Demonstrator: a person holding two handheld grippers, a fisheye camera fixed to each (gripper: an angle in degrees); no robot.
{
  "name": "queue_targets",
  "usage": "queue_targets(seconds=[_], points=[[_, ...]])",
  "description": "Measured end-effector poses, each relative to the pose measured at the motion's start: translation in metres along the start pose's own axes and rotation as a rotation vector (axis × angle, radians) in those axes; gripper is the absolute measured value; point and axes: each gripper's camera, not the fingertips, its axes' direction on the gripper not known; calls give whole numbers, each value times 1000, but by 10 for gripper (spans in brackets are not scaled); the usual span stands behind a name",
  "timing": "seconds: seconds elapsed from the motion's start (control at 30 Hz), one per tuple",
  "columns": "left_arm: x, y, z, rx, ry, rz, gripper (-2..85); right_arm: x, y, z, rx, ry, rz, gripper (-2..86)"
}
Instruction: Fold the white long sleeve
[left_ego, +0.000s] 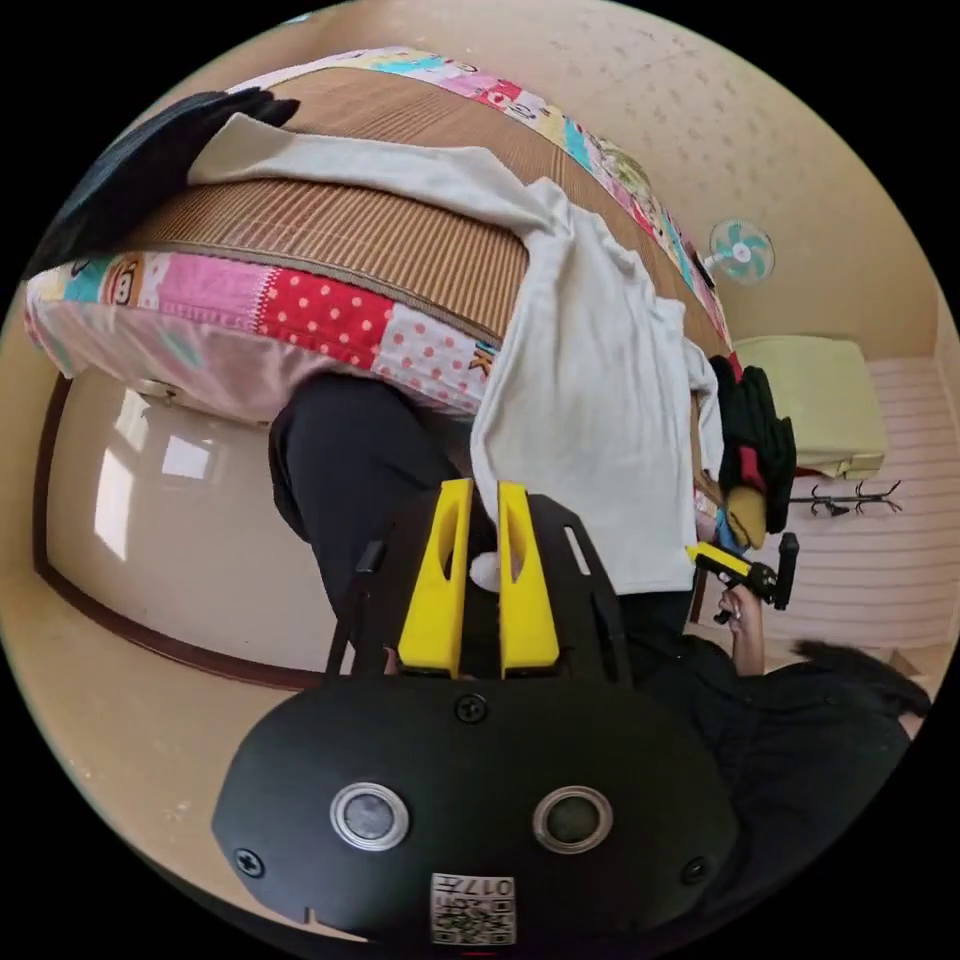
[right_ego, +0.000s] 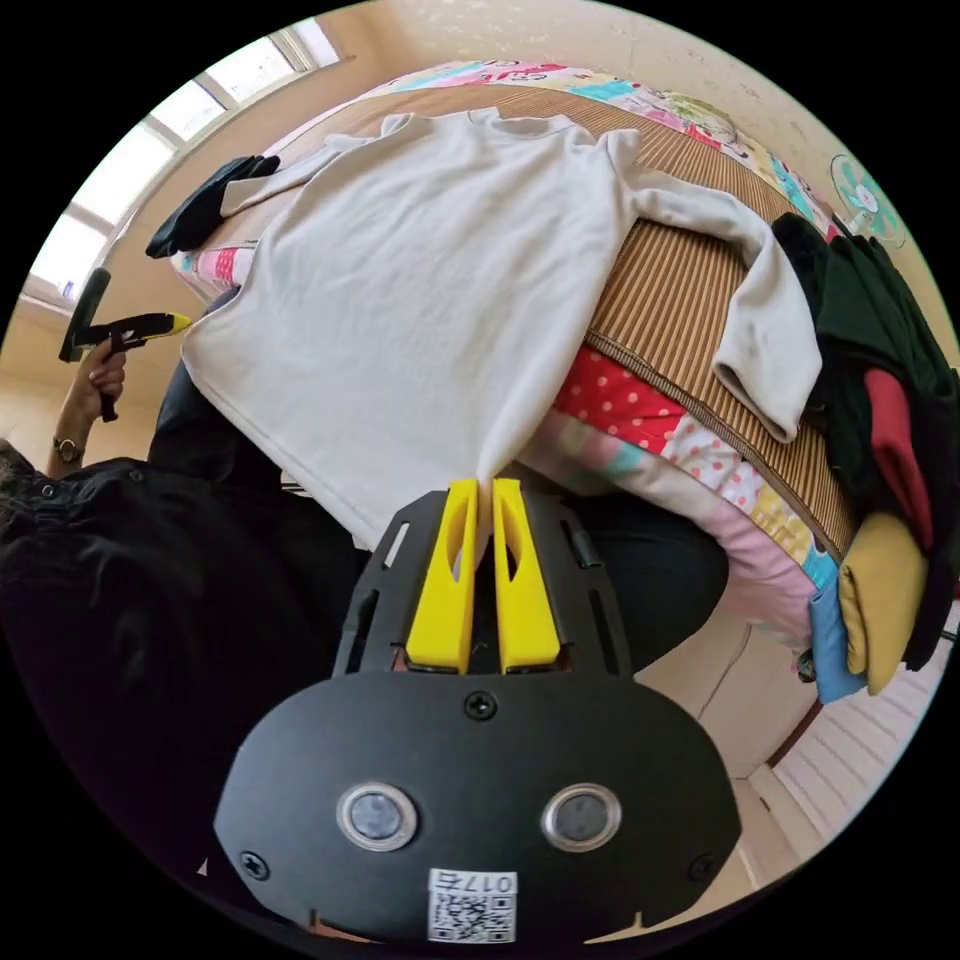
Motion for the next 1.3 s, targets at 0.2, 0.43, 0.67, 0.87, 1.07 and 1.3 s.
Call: queue_targets(seconds=[0.2, 0.43, 0.67, 0.87, 1.07, 1.3], points=[[-91, -72, -92, 444, -35, -263, 118, 36, -28, -47, 341, -94, 100, 118], [-192, -191, -59, 438, 43, -646, 132, 50, -142, -18, 464, -166, -1, 118], [-225, -184, -30, 585, 193, -828, 35, 130, -132, 39, 562, -525, 229, 44], [-60, -157, -92, 1023, 56, -332, 28, 162, -115, 50, 590, -673, 230, 25], [179, -157, -4, 895, 151, 327, 33, 175, -105, 51, 600, -705, 229, 26], [277, -112, 219, 415, -253, 449, 70, 183, -100, 52, 603, -741, 212, 59]])
